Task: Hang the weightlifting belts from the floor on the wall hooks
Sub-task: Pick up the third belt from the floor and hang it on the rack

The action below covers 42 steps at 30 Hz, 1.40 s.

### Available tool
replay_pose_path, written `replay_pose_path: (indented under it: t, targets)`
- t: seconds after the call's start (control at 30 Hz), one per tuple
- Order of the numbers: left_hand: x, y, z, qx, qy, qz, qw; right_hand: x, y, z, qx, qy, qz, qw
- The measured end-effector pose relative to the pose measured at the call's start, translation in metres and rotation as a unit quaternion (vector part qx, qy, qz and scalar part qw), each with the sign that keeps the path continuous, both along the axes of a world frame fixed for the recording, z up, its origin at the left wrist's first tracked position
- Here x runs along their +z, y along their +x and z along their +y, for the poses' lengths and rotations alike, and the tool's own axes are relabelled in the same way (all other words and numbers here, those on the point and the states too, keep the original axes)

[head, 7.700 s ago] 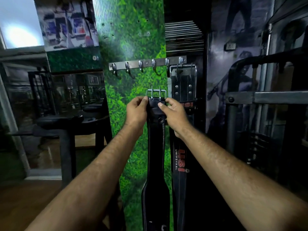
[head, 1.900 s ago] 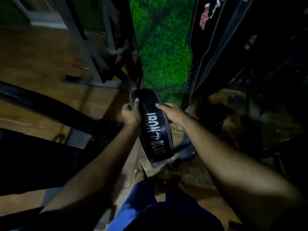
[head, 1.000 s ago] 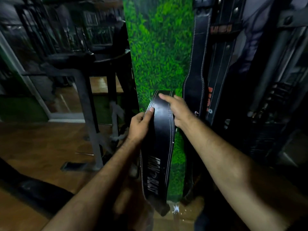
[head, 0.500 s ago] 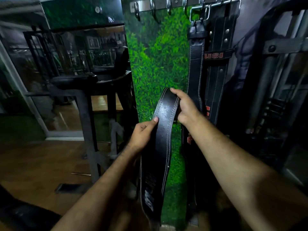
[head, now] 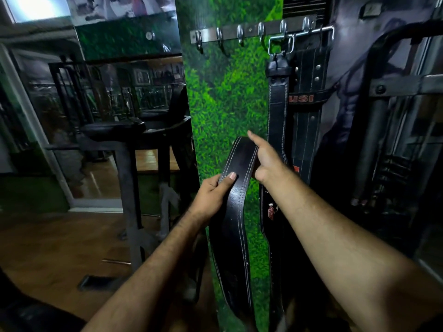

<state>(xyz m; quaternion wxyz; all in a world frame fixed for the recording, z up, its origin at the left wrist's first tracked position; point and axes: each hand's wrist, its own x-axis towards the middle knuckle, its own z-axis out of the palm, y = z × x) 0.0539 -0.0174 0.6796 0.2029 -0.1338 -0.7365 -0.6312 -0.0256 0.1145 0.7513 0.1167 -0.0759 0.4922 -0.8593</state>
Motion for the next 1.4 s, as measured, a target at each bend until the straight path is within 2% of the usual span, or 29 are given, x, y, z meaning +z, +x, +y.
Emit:
replay_pose_path:
  t: [0.07,0.13,0.23,0.37,0.43,0.63,0.83,0.97,1.17,1.4]
  targets:
    - [-0.002,0.003,0.002,-0.006,0.0,-0.026,1.0,-0.001,0.001,-0.001,0.011,0.004,-0.005,1.0]
    - [-0.007,0.003,0.002,-0.012,-0.012,-0.045,0.999,-0.001,0.002,-0.003,-0.006,0.03,0.028,0.999]
    - [-0.01,0.004,0.0,-0.035,-0.002,-0.063,0.997,-0.002,0.001,-0.003,-0.08,0.077,0.141,0.984]
    - [0.003,-0.002,0.005,0.004,0.034,-0.018,0.999,0.0,0.008,-0.006,-0.062,0.111,0.242,0.962]
    - [0.016,-0.007,0.01,0.023,0.048,-0.008,0.999,0.004,0.011,-0.009,-0.051,0.107,0.244,0.962]
    - [0.043,-0.013,0.02,0.023,0.058,0.007,0.998,0.017,0.018,-0.01,-0.056,0.084,0.168,0.981]
    - [0.084,-0.02,0.026,0.034,0.124,0.07,0.989,0.045,0.028,-0.008,-0.045,0.076,0.248,0.965]
    - [0.102,-0.028,0.028,0.009,0.136,0.106,0.985,0.069,0.028,-0.007,-0.055,0.048,0.285,0.956]
    - [0.06,-0.035,0.03,-0.039,0.09,0.073,0.993,0.084,0.012,-0.002,-0.173,0.021,0.312,0.934]
    - [0.006,-0.035,0.01,-0.047,0.056,0.005,0.997,0.063,0.01,-0.012,-0.265,-0.001,0.299,0.917]
